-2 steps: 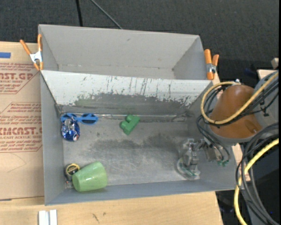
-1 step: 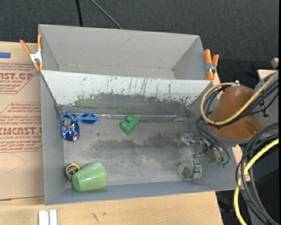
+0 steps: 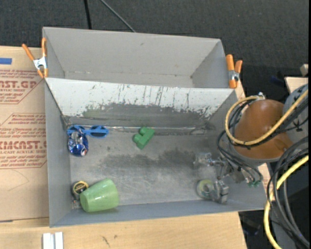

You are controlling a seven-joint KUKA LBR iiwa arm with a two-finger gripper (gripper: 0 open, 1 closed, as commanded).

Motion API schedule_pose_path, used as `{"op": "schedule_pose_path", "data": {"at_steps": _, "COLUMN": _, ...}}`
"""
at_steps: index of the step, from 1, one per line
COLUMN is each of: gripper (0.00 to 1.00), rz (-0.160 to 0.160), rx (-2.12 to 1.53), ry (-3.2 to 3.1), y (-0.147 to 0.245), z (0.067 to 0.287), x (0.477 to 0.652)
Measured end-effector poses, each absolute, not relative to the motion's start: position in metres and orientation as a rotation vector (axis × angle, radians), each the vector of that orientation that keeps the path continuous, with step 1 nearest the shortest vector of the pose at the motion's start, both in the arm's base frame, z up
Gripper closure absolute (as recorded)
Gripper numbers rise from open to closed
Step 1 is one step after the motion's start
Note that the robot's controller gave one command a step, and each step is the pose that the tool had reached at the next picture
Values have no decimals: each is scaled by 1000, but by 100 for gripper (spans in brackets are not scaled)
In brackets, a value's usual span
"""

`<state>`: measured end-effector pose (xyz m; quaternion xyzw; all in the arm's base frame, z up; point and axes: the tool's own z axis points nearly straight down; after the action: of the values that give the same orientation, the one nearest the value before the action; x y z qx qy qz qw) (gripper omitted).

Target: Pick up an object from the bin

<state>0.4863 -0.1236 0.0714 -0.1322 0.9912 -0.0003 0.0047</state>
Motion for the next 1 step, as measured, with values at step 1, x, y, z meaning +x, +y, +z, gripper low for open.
{"op": "schedule_pose_path", "data": {"at_steps": 1, "gripper": 100, "rz": 0, "rx": -414, "ry": 3112, "y": -124, "z": 72, "x": 485}}
